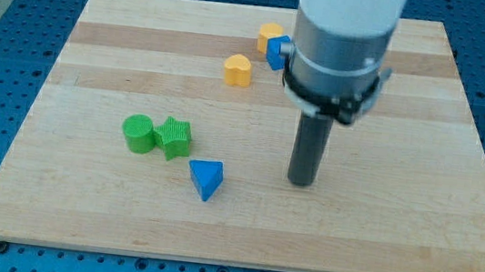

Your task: Slide the blue triangle right to the yellow heart

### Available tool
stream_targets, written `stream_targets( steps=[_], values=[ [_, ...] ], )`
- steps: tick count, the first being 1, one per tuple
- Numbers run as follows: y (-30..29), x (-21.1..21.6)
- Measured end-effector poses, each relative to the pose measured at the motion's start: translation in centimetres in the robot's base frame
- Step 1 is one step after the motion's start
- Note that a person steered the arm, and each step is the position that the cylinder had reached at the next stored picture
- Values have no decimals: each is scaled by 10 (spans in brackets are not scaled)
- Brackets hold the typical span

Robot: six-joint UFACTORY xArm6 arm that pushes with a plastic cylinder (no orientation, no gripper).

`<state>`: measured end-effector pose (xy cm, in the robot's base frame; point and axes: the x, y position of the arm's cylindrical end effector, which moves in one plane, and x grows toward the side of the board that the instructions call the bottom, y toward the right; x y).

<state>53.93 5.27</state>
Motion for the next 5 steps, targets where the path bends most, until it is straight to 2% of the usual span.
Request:
stream_targets(
  steps=[1,2,5],
  values=[
    [-53,24],
    [-97,18],
    [-153,28]
  ],
)
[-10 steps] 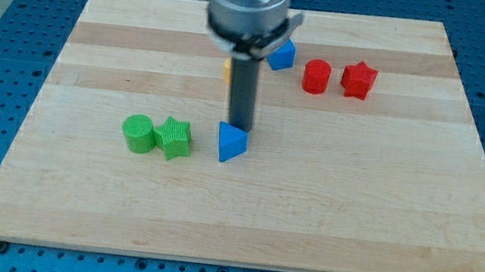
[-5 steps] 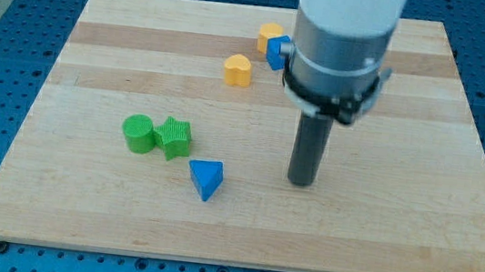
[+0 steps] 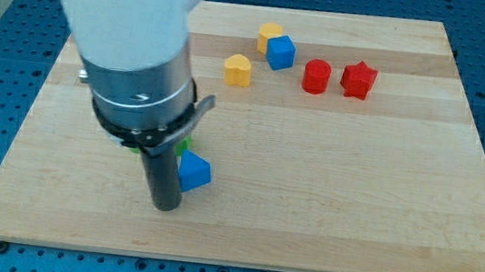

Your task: Slide the blue triangle right to the yellow heart

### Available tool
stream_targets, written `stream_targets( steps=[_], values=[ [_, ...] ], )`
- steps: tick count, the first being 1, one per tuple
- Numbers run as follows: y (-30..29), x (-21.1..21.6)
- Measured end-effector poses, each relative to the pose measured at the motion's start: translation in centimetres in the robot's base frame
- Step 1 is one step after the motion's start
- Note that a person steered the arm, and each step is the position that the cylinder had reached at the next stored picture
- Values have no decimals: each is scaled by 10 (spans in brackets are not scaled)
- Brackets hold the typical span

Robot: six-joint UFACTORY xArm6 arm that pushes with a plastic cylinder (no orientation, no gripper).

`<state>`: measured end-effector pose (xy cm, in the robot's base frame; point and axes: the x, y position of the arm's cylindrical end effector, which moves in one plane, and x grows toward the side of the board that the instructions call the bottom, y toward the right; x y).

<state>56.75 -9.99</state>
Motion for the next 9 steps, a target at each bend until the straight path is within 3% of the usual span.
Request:
stream_targets(
  steps=[2,4,9],
  values=[
    [8,-6],
    [26,-39],
    [55,-57]
  ],
)
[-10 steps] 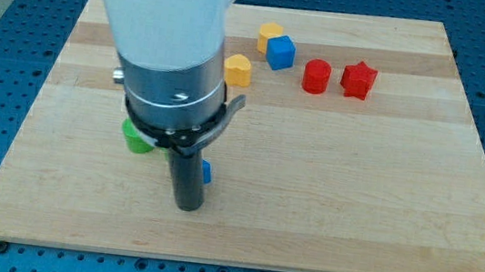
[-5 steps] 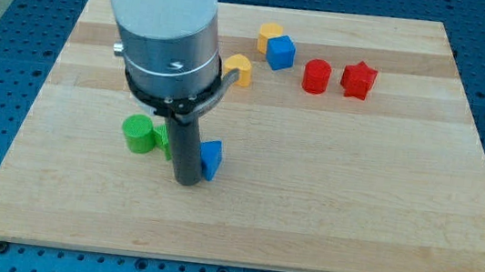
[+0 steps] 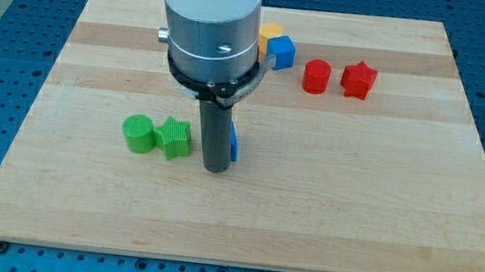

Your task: Slide the blue triangle right to the yellow heart

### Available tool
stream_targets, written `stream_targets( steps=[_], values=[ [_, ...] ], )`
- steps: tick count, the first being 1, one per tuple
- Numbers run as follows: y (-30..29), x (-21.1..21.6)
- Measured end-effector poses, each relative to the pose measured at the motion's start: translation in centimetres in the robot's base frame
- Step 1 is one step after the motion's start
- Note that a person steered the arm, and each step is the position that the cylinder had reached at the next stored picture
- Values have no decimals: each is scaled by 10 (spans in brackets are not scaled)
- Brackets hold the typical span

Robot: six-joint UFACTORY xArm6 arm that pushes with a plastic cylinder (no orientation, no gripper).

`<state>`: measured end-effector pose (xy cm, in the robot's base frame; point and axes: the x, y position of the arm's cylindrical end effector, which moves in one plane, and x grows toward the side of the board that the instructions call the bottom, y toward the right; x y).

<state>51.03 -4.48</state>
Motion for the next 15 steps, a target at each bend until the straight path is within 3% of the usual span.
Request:
stream_targets(
  steps=[2,4,7,10,15],
  values=[
    [0,-7],
    [5,-58],
    [5,-102],
    [-9,-85],
    [-7,-96]
  ],
)
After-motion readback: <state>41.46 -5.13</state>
